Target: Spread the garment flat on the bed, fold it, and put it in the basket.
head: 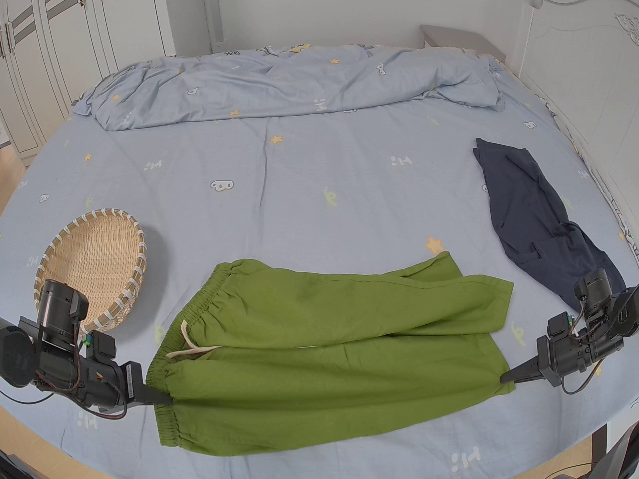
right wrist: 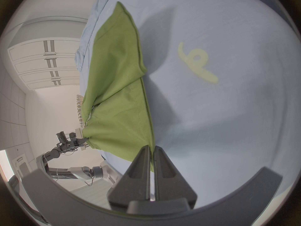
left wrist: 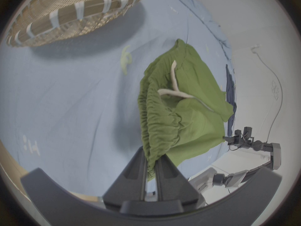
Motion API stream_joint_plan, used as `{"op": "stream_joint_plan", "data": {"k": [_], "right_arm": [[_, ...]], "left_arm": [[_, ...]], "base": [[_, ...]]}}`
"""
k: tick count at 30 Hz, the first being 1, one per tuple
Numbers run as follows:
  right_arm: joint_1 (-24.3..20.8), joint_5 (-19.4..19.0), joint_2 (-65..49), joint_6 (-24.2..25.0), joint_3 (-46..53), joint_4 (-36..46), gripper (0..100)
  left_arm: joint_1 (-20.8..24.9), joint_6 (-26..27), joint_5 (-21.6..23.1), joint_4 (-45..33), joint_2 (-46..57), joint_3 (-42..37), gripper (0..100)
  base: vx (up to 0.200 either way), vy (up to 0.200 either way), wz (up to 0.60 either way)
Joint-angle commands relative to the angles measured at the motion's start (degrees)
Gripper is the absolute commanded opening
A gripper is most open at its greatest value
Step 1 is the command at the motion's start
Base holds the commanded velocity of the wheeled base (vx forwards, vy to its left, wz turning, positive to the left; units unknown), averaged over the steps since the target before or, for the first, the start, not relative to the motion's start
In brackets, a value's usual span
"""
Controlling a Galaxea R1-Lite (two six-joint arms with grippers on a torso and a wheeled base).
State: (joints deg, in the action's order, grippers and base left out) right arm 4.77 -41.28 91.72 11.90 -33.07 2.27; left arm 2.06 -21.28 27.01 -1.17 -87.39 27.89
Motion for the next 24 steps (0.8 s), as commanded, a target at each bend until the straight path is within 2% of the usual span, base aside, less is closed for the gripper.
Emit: {"op": "stream_joint_plan", "data": {"k": [1,3,5,7,14,24], "right_arm": [[-2.31,0.32,-10.34,0.14,-0.76,8.89,0],[-2.75,1.99,-11.21,0.14,0.11,11.27,0],[-2.92,6.65,-11.21,-0.38,2.49,11.62,0],[-3.1,9.37,-11.21,-0.65,4.77,11.27,0],[-3.1,9.81,-11.3,-1.53,13.3,3.53,0],[-2.83,9.64,-8.49,-1.53,16.11,-0.69,0]], "left_arm": [[-0.3,6.34,0.06,-9.46,5.04,3.48,0],[-0.3,8.45,0.06,-11.22,5.13,3.22,0],[-0.39,8.98,0.06,-11.31,4.51,2.78,0],[-0.39,9.24,0.06,-11.31,3.63,2.52,0],[-0.21,15.48,0.14,-11.13,1.26,-1.17,0],[-0.04,16.19,0.14,-11.05,-1.73,-1.35,0]], "base": [[0.0,0.0,0.0],[0.0,0.0,0.0],[0.0,0.0,0.0],[0.0,0.0,0.0],[0.0,0.0,0.0],[0.0,0.0,0.0]]}}
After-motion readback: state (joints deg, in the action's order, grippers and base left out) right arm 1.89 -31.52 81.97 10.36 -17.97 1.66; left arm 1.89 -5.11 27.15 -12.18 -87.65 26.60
